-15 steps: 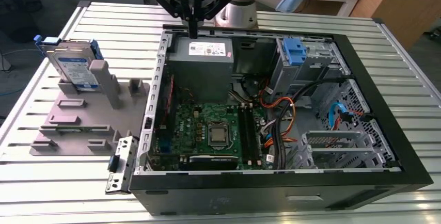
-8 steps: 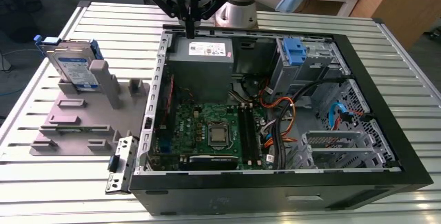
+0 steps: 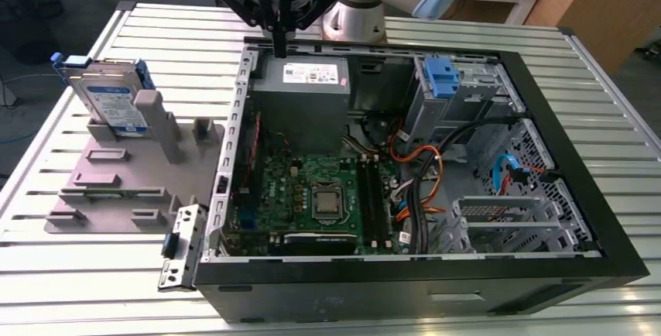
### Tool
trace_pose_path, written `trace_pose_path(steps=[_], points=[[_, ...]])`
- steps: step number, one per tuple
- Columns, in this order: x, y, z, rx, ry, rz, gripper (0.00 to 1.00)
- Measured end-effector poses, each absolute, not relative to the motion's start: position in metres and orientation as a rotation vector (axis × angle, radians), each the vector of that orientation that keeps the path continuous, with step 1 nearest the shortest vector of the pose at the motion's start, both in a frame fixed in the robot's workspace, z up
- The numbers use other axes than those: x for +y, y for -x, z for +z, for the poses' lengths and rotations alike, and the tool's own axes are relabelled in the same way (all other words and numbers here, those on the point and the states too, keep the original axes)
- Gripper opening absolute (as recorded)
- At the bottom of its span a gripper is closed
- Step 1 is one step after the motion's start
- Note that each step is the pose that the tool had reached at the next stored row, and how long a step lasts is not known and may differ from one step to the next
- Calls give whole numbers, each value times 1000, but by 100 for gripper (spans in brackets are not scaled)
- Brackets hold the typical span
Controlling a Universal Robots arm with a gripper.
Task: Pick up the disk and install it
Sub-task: 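Reach for the disk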
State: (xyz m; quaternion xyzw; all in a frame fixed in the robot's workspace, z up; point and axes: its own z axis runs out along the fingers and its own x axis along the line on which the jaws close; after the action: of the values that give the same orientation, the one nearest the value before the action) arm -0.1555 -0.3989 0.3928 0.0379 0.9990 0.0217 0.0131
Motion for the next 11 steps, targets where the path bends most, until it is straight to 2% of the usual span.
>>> trace_pose_path(steps=[11], points=[[-399,160,393,3113,-118,68,11]])
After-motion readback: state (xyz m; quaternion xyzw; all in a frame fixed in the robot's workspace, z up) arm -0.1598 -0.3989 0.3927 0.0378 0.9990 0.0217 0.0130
